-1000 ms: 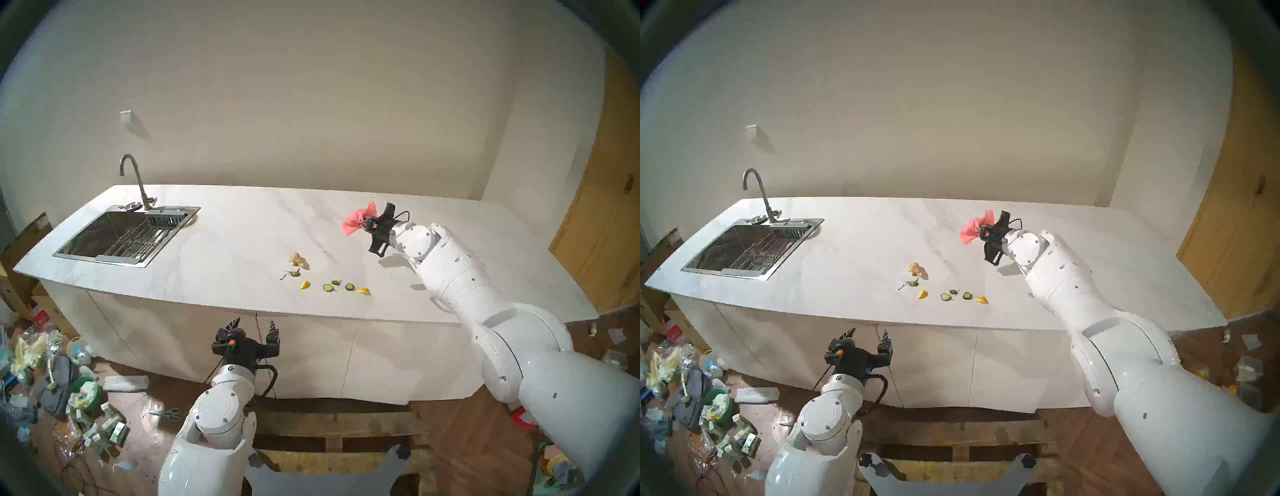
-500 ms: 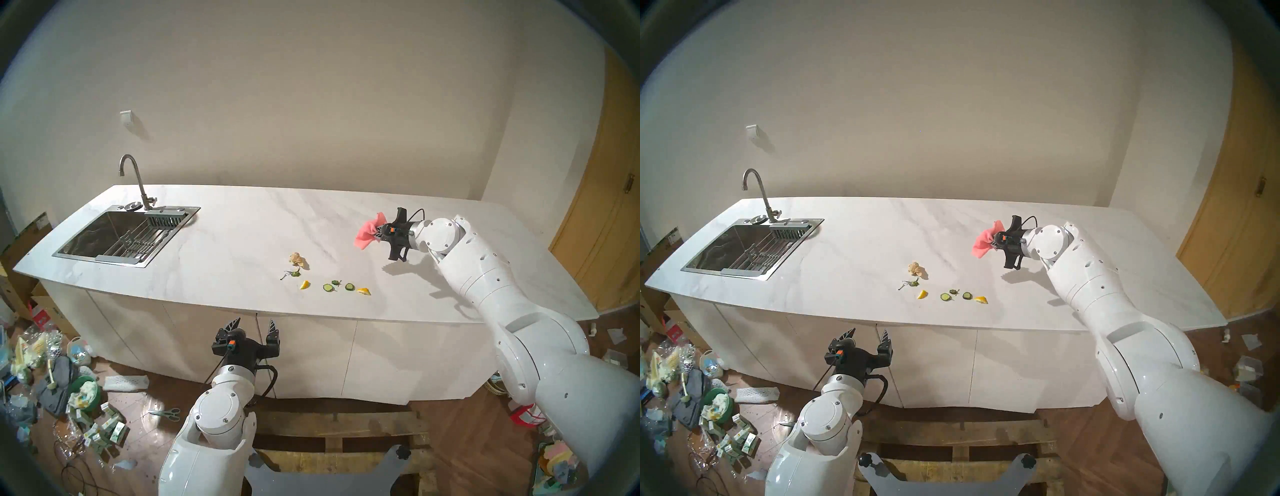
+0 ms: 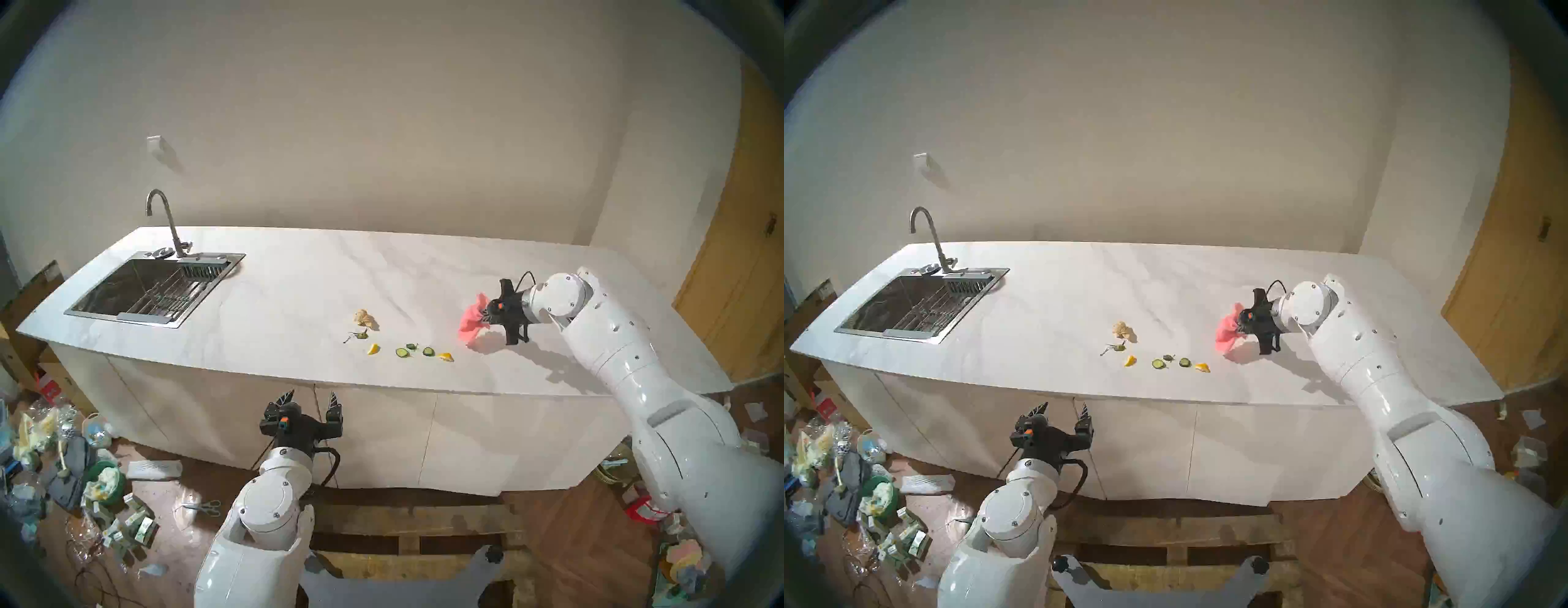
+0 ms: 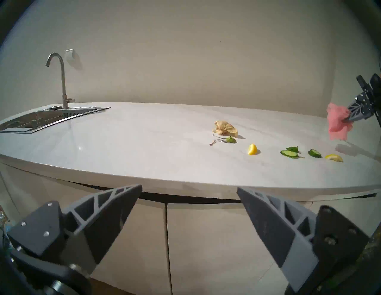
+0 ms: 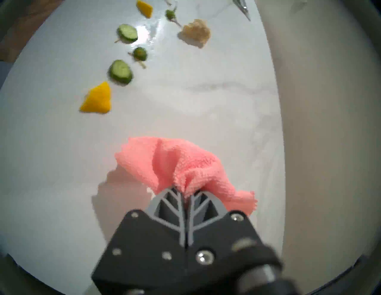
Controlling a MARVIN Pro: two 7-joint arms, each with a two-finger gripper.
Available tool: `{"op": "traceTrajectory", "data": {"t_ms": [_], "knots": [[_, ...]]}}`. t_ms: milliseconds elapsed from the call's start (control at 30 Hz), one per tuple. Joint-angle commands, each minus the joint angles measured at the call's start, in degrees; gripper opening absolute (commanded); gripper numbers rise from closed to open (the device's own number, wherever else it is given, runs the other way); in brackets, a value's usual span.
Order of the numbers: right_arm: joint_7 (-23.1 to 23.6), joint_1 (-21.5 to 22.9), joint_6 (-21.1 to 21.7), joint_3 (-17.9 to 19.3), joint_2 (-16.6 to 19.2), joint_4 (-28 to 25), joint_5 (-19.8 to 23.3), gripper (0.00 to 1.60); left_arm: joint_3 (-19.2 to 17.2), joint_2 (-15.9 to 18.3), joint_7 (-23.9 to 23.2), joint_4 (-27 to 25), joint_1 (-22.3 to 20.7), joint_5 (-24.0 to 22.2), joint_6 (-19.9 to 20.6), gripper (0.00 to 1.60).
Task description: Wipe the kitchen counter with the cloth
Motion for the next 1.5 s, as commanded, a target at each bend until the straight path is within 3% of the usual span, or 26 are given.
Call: {"op": "traceTrajectory", "data": {"t_ms": [0, 67, 200, 233, 467, 733, 1000, 1233, 1333, 1467], "knots": [[9.02, -2.82, 3.25, -0.11, 3.97, -10.25, 1.1, 0.0, 0.13, 0.0, -0.13, -1.53, -0.49, 0.02, -0.47, 1.6], [8.53, -1.8, 2.94, -0.63, 3.28, -7.48, 1.25, 0.0, 0.13, 0.0, -0.13, -1.53, -0.49, 0.02, -0.46, 1.6], [13.67, -4.23, 5.14, -0.53, 4.71, -13.13, 1.84, 0.0, 0.14, 0.01, -0.12, -1.57, -0.48, 0.02, -0.47, 1.6], [13.8, -4.0, 5.49, -0.69, 4.23, -11.22, 2.38, 0.0, 0.14, 0.01, -0.12, -1.58, -0.47, 0.01, -0.47, 1.6], [19.61, -8.14, 11.78, 1.48, 4.21, -16.95, 5.5, 0.0, 0.16, 0.04, -0.12, -1.68, -0.42, 0.0, -0.48, 1.6], [16.81, -11.47, 18.99, 4.03, 4.08, -23.06, 3.32, 0.0, 0.17, 0.09, -0.14, -1.91, -0.3, -0.02, -0.49, 1.6], [15.09, -14.75, 26.17, 3.75, 3.85, -29.03, 0.17, 0.0, 0.18, 0.14, -0.18, -2.14, -0.16, -0.05, -0.46, 1.6], [10.11, -18.37, 32.87, 3.06, 2.42, -34.47, -5.59, 0.0, 0.19, 0.19, -0.21, -2.31, -0.06, -0.1, -0.41, 1.6], [7.46, -17.93, 34.79, 2.82, 0.81, -32.94, -6.81, 0.0, 0.19, 0.22, -0.22, -2.39, -0.01, -0.13, -0.38, 1.6], [7.26, -15.05, 32.66, 1.7, -0.65, -28.34, -6.52, 0.0, 0.2, 0.25, -0.23, -2.46, 0.03, -0.16, -0.34, 1.6]]}}
